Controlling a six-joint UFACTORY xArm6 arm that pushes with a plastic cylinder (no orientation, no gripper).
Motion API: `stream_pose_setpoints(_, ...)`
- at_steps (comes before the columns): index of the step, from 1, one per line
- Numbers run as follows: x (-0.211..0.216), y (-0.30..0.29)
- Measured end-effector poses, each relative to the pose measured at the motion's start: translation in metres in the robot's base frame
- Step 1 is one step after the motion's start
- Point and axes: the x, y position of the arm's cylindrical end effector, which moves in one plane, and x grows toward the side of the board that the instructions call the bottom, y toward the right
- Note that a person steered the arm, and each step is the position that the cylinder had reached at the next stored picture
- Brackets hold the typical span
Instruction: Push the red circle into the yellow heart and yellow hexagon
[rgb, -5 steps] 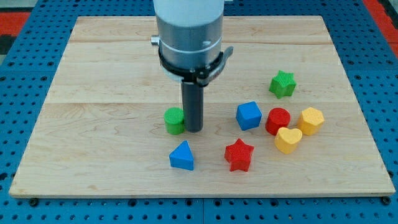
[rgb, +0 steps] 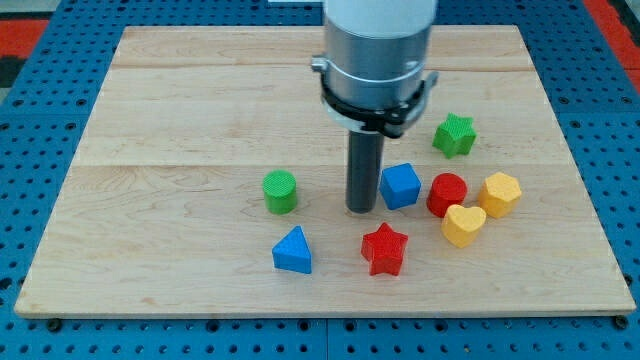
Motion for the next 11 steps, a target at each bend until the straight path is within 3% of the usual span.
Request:
stream_pose_setpoints(1,-0.004,0.036)
stream_pose_setpoints(3,-0.054,0.07)
stream_pose_setpoints(4,-0.041,0.085)
stream_pose_setpoints(6,0.027,0.062)
stream_pose_setpoints(8,-0.028,0.054)
stream_pose_setpoints(10,0.004,0.122)
stream_pose_setpoints(11,0.006,0.118)
